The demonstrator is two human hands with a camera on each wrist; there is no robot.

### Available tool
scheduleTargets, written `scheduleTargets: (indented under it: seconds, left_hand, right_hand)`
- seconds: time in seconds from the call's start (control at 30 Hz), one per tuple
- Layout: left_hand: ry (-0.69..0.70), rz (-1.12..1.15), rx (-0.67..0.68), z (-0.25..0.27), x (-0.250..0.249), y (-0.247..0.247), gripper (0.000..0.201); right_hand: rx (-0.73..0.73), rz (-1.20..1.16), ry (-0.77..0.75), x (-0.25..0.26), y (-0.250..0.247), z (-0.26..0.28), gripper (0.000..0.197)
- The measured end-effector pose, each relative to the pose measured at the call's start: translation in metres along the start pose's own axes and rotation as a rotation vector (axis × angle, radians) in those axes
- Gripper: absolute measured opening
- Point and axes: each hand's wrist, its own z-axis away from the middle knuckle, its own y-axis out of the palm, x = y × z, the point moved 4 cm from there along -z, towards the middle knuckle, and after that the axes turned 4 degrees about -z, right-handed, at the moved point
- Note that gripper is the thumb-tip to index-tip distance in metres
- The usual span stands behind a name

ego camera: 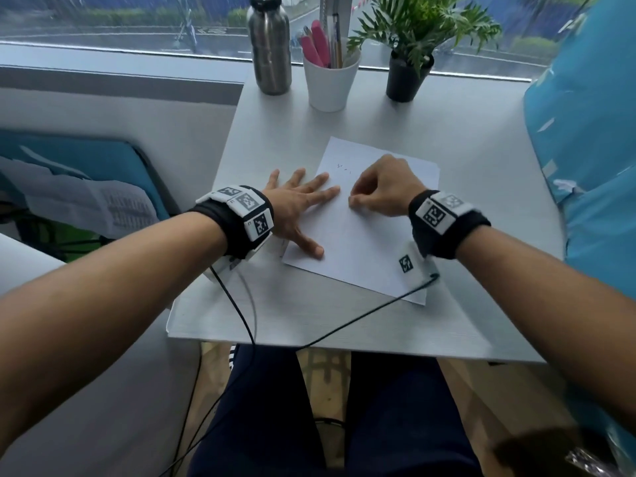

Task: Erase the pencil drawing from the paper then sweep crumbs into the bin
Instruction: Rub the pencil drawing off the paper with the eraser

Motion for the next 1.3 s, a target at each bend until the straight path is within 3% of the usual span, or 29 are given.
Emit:
scheduleTargets:
  seconds: [0.17, 0.3, 0.47, 0.6, 0.63, 0.77, 0.93, 1.07, 1.23, 1.3]
  left_hand:
    - [0.009, 0.017, 0.016, 0.000, 0.001, 0.002, 0.131]
    - [0.012, 0.040, 0.024, 0.000, 0.001, 0.002, 0.131]
    - [0.025, 0.029, 0.038, 0.000, 0.002, 0.002, 0.132]
    - [0.014, 0.038, 0.051, 0.000, 0.000, 0.000, 0.131]
    - [0.014, 0.037, 0.050, 0.000, 0.001, -0.001, 0.131]
    - [0.019, 0.024, 0.057, -0.001, 0.002, 0.002, 0.132]
    - [0.004, 0.035, 0.054, 0.000, 0.001, -0.001, 0.131]
    - [0.021, 0.012, 0.055, -0.001, 0.003, 0.001, 0.131]
    - [0.021, 0.033, 0.054, 0.001, 0.000, 0.000, 0.130]
    - [0.024, 0.036, 0.047, 0.000, 0.002, 0.000, 0.131]
  right_hand:
    - [0.195, 0.021, -0.110, 0.016, 0.021, 0.019, 0.009]
    - [0.006, -0.010, -0.015, 0.001, 0.001, -0.001, 0.011]
    - [0.202, -0.009, -0.166, 0.027, 0.031, 0.033, 0.008]
    - [-0.029, -0.013, -0.044, 0.007, 0.004, 0.000, 0.013]
    - [-0.021, -0.017, -0.057, 0.010, 0.010, 0.005, 0.012]
    - [0.234, 0.003, -0.190, 0.033, 0.035, 0.039, 0.006]
    - [0.015, 0.022, -0.062, 0.010, 0.007, -0.001, 0.013]
    - [0.226, 0.022, -0.204, 0.033, 0.035, 0.034, 0.006]
    - [0.009, 0.032, -0.068, 0.010, 0.002, -0.006, 0.013]
    - [0.099, 0.020, -0.134, 0.023, 0.020, 0.013, 0.008]
